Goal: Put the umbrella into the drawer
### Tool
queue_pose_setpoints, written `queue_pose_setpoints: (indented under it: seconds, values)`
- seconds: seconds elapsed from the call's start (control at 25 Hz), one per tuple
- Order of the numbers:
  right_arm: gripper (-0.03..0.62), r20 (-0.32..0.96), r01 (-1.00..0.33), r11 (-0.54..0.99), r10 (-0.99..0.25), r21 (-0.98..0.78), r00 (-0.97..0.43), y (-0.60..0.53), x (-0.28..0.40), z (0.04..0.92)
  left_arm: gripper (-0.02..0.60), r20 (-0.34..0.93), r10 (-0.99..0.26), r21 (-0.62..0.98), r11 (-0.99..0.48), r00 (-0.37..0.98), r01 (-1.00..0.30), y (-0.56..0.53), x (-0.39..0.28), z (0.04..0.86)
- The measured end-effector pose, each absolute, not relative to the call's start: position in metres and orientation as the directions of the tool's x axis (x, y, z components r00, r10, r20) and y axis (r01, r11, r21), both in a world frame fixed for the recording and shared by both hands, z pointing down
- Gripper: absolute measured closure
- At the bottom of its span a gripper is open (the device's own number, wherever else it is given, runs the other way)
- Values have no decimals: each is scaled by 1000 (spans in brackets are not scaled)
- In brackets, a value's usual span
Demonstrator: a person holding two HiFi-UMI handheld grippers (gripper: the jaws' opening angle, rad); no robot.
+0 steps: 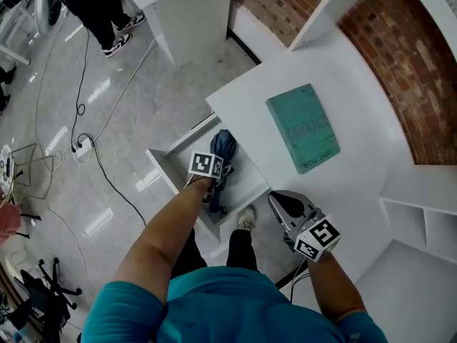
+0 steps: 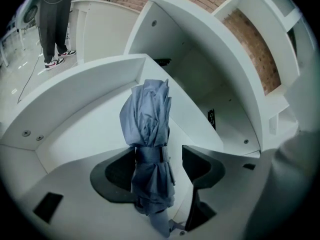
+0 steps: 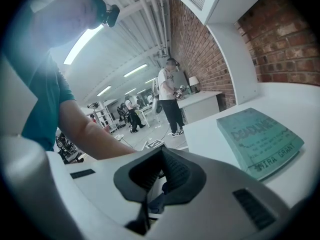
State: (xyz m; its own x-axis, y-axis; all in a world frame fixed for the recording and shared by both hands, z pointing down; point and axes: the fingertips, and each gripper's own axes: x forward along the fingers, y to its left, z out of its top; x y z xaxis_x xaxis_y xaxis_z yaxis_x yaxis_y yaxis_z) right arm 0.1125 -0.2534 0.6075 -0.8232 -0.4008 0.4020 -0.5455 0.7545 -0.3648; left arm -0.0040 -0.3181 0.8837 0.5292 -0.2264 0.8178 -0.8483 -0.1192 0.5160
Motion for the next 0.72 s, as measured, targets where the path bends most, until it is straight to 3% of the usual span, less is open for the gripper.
queue_pose_setpoints:
  seconds: [0.72]
  values:
    - [572,391,-586,758,-466,-287,-794,-267,101,547,293,615,-469,604,-235,633,-761,-323,-58,698]
